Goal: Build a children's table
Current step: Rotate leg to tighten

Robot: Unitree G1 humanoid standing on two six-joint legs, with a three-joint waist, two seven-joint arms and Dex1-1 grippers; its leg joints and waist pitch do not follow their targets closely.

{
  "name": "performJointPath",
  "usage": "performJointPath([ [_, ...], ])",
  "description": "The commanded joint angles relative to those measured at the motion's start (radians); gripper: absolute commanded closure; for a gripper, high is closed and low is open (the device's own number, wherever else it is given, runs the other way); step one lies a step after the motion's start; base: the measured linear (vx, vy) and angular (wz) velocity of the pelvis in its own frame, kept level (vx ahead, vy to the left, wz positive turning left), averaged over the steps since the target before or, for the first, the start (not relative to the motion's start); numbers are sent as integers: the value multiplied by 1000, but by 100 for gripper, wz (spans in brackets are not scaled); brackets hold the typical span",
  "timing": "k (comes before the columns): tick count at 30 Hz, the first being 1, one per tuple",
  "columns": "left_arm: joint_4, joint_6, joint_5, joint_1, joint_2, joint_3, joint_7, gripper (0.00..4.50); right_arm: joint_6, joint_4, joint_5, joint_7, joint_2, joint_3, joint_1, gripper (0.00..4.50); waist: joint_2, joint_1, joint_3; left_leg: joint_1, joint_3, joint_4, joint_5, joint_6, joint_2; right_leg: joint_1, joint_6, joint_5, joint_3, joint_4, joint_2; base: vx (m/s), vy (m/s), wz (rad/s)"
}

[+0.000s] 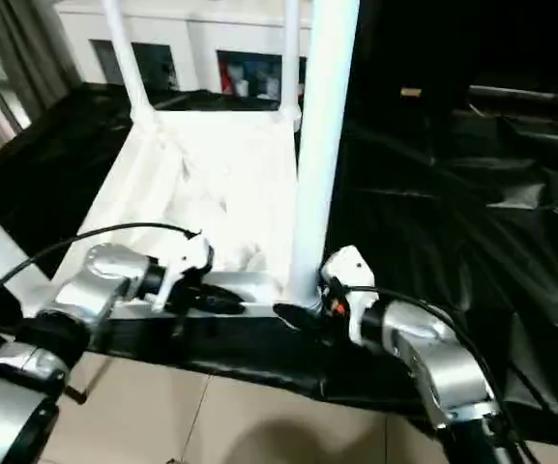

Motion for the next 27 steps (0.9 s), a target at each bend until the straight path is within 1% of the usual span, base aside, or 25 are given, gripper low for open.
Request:
performJointPath([
  [1,6,20,-33,23,0,13,-23,450,-5,0,-27,2,-2,15,-5,113,-22,5,-53,9,-16,-61,-164,93,48,40,-289,-88,27,-60,-38,0,0,0],
  [2,1,23,-34,25,0,12,-23,450,-7,3,-28,2,0,13,-7,133,-22,5,-53,10,-16,-61,-155,93,49,40,-290,-78,27,-59,-37,0,0,0],
  [7,-12,36,-39,27,0,10,-23,450,-12,8,-18,7,2,8,-12,169,-21,5,-55,10,-15,-58,-134,104,48,42,-304,-33,26,-54,-36,0,0,0],
  [9,-19,40,-41,29,-1,9,-24,450,-15,8,-13,6,0,12,-9,172,-21,5,-55,10,-15,-57,-129,108,48,42,-308,-21,26,-52,-35,0,0,0],
  [10,-23,43,-41,31,-4,7,-22,450,-16,9,-10,1,3,13,-4,175,-19,5,-55,10,-15,-56,-131,108,48,42,-311,-19,26,-52,-35,0,0,0],
  [11,-25,43,-36,33,-12,6,-6,450,-25,21,-17,-31,21,9,2,176,-19,4,-55,10,-15,-57,-134,108,48,42,-312,-18,26,-52,-35,0,0,0],
  [12,-15,38,-24,30,-24,6,35,450,-36,41,-32,-76,44,0,1,176,-20,3,-56,10,-15,-56,-134,108,48,42,-312,-17,26,-52,-36,0,0,0],
  [13,-3,32,-11,25,-35,6,75,450,-45,58,-46,-113,63,-9,-1,176,-19,1,-55,9,-16,-57,-143,101,46,41,-312,-28,26,-54,-37,0,0,0],
  [14,-3,32,-11,25,-35,6,75,450,-45,58,-46,-113,63,-9,-1,177,-20,-4,-51,7,-18,-61,-171,89,45,41,-305,-71,25,-60,-37,0,0,0],
  [15,24,21,11,11,-63,7,158,450,-53,86,-71,-181,99,-14,-4,177,-22,-6,-50,9,-17,-62,-186,82,45,41,-297,-100,25,-63,-37,0,0,0],
  [16,52,16,28,-5,-92,8,235,450,-48,105,-84,-251,141,-22,-7,178,-21,-8,-47,13,-18,-65,-221,63,46,36,-285,-165,26,-70,-37,0,0,0],
  [17,67,19,36,-15,-113,9,278,450,-43,117,-88,-294,169,-29,-10,178,-21,-9,-44,15,-18,-68,-242,50,46,33,-275,-206,27,-75,-36,0,0,0],
  [18,76,22,41,-22,-126,9,304,450,-40,125,-91,-323,187,-34,-14,178,-21,-11,-41,19,-19,-72,-287,24,44,29,-252,-293,28,-83,-38,0,0,0],
  [19,90,30,48,-34,-153,9,355,450,-35,143,-96,-382,224,-45,-25,178,-21,-12,-40,19,-23,-75,-304,12,44,31,-239,-328,27,-85,-39,0,0,0],
  [20,100,38,52,-45,-178,9,390,450,-27,162,-95,-442,259,-62,-40,178,-22,-14,-40,23,-25,-78,-334,-7,43,26,-208,-384,29,-92,-38,0,0,0],
  [21,104,42,52,-50,-190,8,402,450,-22,171,-93,-470,276,-72,-49,178,-21,-14,-40,24,-26,-79,-340,-12,43,24,-200,-397,29,-94,-38,0,0,0],
  [22,110,47,56,-56,-203,8,424,450,-21,177,-93,-498,294,-79,-58,178,-18,-12,-42,22,-29,-80,-335,-11,43,27,-190,-388,29,-94,-39,0,0,0],
  [23,126,58,64,-76,-245,3,481,450,-21,203,-100,-563,340,-87,-88,178,-19,-13,-41,21,-27,-81,-332,-11,43,26,-188,-374,30,-94,-37,0,0,0],
  [24,129,60,65,-79,-253,2,491,450,-22,208,-101,-574,348,-87,-95,178,-15,-15,-42,23,-26,-81,-337,-16,42,21,-190,-358,31,-94,-35,0,0,0],
  [25,145,63,68,-93,-281,3,538,450,-37,233,-122,-604,373,-78,-119,178,-17,-15,-44,21,-27,-81,-329,-18,41,25,-191,-341,29,-93,-35,0,0,0],
  [26,157,58,70,-101,-294,4,551,450,-47,242,-137,-611,383,-70,-130,178,-13,-13,-44,21,-26,-80,-322,-17,40,25,-192,-323,29,-92,-35,0,0,0],
  [27,166,52,71,-105,-301,5,557,450,-53,247,-148,-613,389,-64,-137,178,-15,-13,-45,21,-26,-79,-318,-14,39,25,-192,-314,29,-92,-34,0,0,0],
])
